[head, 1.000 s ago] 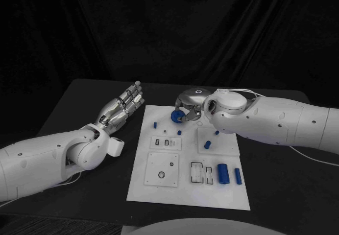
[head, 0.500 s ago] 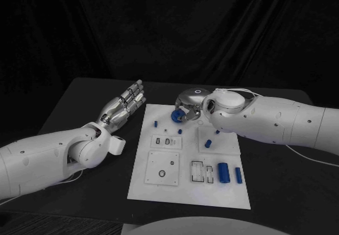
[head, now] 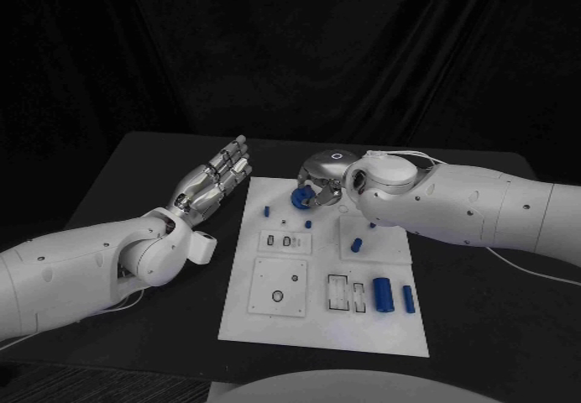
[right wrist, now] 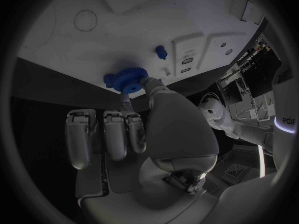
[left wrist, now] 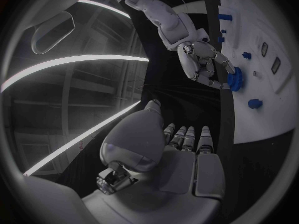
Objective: Assemble the parts on the task board
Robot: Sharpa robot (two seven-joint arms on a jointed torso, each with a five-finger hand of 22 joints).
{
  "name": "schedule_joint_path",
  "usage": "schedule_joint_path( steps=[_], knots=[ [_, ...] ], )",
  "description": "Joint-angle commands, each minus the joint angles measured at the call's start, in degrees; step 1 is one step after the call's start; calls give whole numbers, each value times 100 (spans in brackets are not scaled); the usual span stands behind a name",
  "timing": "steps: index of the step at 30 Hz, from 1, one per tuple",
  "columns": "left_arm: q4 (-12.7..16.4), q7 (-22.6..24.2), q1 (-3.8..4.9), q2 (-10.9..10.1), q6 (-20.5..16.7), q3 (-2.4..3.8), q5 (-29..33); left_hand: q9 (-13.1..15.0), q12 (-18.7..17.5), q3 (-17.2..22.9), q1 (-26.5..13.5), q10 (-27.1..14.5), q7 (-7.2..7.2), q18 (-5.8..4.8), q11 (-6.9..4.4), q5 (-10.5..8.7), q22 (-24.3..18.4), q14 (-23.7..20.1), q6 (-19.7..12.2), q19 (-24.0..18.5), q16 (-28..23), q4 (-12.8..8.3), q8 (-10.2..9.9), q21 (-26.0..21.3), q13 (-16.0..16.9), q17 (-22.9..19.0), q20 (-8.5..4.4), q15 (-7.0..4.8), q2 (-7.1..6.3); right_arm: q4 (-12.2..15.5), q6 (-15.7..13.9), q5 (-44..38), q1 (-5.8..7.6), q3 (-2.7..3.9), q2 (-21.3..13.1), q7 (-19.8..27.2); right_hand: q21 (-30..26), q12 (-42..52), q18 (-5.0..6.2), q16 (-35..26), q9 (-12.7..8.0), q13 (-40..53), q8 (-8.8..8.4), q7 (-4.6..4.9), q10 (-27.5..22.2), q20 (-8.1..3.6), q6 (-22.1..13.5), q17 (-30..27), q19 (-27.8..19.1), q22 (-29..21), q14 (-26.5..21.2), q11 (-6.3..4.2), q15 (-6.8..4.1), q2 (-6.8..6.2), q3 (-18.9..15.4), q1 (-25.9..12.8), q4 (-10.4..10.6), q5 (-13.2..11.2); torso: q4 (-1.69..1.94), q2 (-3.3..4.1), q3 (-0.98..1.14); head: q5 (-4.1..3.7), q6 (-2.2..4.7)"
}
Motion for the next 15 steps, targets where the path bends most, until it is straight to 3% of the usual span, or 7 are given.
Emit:
schedule_joint_path(
  steps=[1, 10, 15],
  knots=[
    [2, 108, 5, 18, 83, 5, -16, 10, -38, 41, 65, 1, 56, 4, 31, 29, -10, -2, -4, 4, -21, -7, 38, -19, -5, -9, 59, 56, 18, 6, 111, -17, -44, -17, 5, 12, -44, 15, -52, 15, 4, 1505, -36, -86, 587, 28, 31, 1509, 519, 1458, 605, 37, 27, 19, 32, -44, 8, -11, 2, 0, -1, 3, -14],
    [-21, 87, 5, 33, 98, 5, -16, 10, -38, 50, 73, 1, 67, 6, 41, 38, -10, -2, 1, 4, -21, -9, 39, -19, -5, -9, 65, 61, 23, 57, 172, -17, -52, -17, 4, -20, -57, 15, -49, 15, -21, 1505, -60, -82, 587, 27, 24, 1509, 509, 1453, 605, 37, 26, 20, 34, -76, 31, -16, -7, -3, -5, 8, -31],
    [-29, 70, 5, 43, 116, 5, -16, 10, -38, 59, 83, 1, 74, 8, 51, 48, -10, -2, 1, 4, -21, -16, 39, -19, -5, -9, 71, 65, 25, 36, 250, -17, -54, -17, -4, -74, -108, 15, -34, 15, -179, 1505, -227, -53, 587, 31, -123, 1509, 473, 1433, 605, 49, 34, -14, 75, -99, 32, -32, -8, -3, -4, 3, -34]
  ],
)
